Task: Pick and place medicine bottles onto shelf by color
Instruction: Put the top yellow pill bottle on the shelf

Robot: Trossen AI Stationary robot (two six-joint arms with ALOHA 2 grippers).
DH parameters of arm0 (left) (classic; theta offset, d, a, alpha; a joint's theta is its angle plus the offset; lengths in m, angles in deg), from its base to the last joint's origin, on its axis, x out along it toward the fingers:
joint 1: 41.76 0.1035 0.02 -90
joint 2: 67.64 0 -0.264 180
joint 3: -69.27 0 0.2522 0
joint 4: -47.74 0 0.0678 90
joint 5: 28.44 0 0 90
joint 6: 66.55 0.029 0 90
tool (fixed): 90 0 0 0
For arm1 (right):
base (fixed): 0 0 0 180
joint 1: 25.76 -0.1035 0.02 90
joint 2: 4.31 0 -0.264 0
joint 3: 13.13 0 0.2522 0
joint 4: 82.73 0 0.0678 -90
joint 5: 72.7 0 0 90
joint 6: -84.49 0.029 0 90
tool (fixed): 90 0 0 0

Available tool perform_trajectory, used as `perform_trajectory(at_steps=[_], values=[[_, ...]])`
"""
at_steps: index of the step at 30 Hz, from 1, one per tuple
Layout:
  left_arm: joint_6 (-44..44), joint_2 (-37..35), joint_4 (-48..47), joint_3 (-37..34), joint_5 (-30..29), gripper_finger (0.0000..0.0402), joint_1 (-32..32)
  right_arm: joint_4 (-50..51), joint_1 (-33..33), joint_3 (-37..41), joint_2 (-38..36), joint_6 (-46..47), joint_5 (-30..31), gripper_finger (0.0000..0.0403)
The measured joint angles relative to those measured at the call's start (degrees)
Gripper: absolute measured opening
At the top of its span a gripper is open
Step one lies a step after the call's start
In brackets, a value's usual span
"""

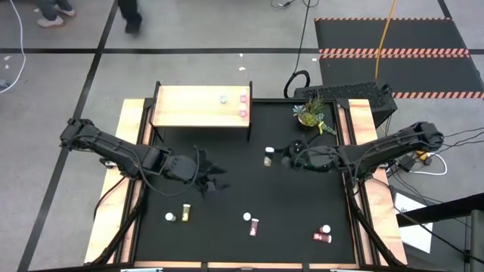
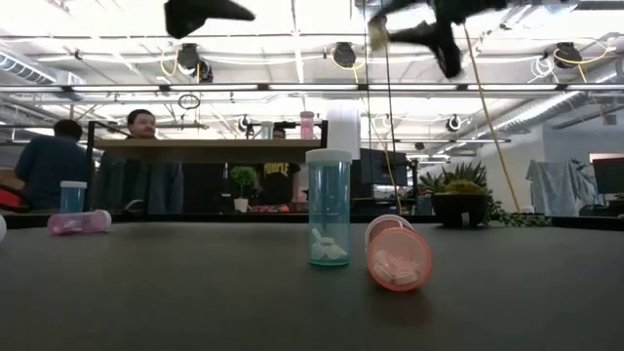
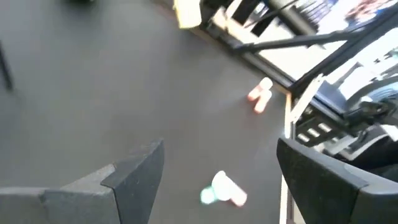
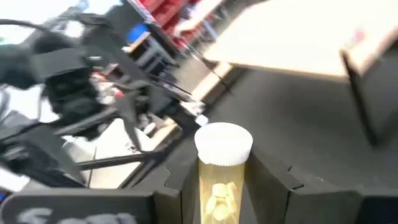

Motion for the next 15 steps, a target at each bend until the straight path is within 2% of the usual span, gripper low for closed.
perform_trajectory(at_steps=[5, 15], values=[[6.0, 0.4, 7.1, 0.0, -0.2, 0.0310, 1.2, -4.6, -0.6, -6.9, 5.0, -12.1, -5.1, 0.0107], [13.7, 0.9, 18.5, -0.1, 3.3, 0.0310, 3.6, -5.9, -0.5, -18.5, 12.9, -26.6, -16.7, 0.0105]])
